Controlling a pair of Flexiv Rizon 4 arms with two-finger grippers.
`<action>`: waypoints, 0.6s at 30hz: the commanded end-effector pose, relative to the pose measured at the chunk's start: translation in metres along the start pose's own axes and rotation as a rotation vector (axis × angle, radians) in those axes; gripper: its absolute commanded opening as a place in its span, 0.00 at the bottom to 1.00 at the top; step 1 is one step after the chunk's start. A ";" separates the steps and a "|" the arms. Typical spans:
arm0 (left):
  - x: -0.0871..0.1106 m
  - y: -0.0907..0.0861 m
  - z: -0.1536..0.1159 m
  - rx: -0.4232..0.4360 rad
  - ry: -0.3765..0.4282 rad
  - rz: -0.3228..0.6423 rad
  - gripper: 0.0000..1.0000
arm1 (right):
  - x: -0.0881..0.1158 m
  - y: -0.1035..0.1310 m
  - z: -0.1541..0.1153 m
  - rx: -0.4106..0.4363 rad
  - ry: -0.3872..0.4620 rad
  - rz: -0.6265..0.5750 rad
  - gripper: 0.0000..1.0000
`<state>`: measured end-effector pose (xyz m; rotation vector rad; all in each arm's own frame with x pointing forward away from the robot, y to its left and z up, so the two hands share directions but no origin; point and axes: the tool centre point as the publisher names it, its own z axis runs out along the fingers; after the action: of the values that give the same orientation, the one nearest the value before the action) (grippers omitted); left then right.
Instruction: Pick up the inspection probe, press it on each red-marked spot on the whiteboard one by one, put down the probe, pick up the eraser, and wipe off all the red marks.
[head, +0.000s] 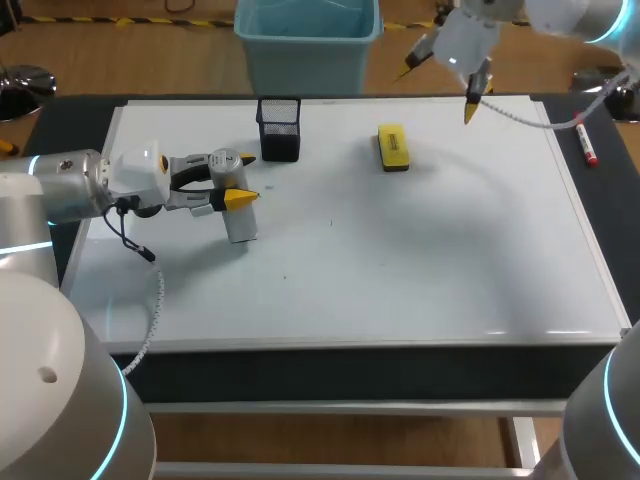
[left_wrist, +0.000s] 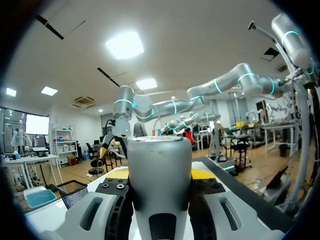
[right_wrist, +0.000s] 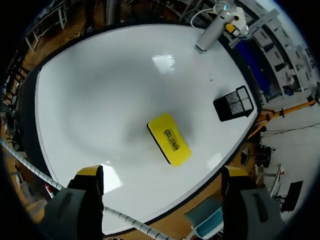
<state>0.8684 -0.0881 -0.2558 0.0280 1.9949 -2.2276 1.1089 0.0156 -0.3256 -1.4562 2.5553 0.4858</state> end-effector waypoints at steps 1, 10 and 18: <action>0.001 -0.001 0.000 0.000 -0.003 0.002 0.00 | 0.002 -0.010 -0.018 -0.062 0.030 0.078 1.00; 0.001 -0.001 0.000 0.000 -0.003 0.002 0.00 | 0.003 -0.022 -0.050 -0.111 0.009 0.207 1.00; 0.001 -0.001 0.000 0.000 -0.003 0.002 0.00 | 0.014 -0.021 -0.067 -0.120 -0.043 0.258 1.00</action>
<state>0.8684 -0.0882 -0.2558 0.0281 1.9949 -2.2276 1.1246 -0.0235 -0.2750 -1.1428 2.7454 0.7106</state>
